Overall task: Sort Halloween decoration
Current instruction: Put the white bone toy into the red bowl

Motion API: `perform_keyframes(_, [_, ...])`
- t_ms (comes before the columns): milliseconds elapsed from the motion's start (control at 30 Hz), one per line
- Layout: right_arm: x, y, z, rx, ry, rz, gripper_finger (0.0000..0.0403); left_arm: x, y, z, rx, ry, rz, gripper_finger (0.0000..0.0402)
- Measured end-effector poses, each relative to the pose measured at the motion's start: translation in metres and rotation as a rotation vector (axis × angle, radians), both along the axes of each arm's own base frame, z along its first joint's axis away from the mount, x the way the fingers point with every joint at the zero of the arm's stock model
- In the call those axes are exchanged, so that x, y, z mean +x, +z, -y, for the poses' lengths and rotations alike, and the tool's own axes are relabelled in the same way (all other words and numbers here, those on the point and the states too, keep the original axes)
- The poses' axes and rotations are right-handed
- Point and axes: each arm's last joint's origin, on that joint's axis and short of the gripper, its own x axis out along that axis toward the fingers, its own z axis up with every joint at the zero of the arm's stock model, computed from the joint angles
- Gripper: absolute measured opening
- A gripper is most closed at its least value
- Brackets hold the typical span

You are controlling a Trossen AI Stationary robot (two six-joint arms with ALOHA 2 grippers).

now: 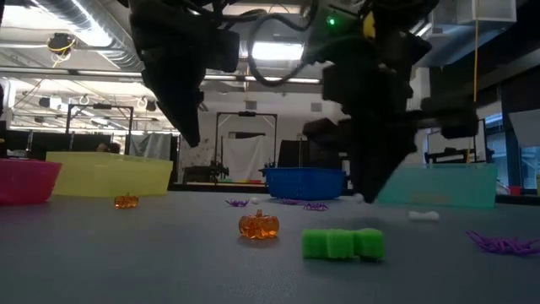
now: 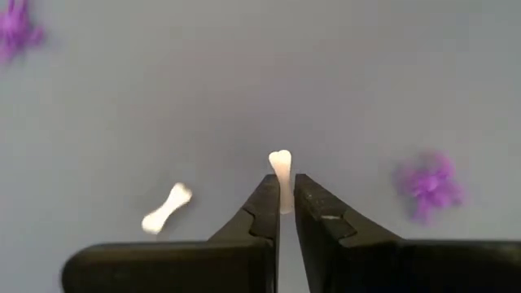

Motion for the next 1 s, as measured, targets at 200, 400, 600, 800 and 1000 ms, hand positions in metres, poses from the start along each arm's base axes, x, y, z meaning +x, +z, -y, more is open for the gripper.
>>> perform_keyframes(200, [0.015,0.01,-0.002,0.058,-0.105,0.106,0.0026,-0.002,0.0,0.016,0.024,-0.125,0.007,0.0167])
perform_keyframes(400, [0.032,0.022,-0.004,0.158,-0.218,0.281,0.0026,0.002,0.004,0.038,0.087,-0.277,0.109,0.0153])
perform_keyframes(600, [0.041,0.031,-0.005,0.23,-0.278,0.383,0.0026,0.006,0.01,0.051,0.241,-0.358,0.214,0.0151])
perform_keyframes(800, [0.045,0.036,-0.006,0.289,-0.335,0.423,0.0026,0.011,0.015,0.056,0.324,-0.388,0.293,0.0151])
perform_keyframes(1000, [0.049,0.041,-0.006,0.349,-0.391,0.452,0.0026,0.012,0.015,0.056,0.331,-0.388,0.302,0.0151])
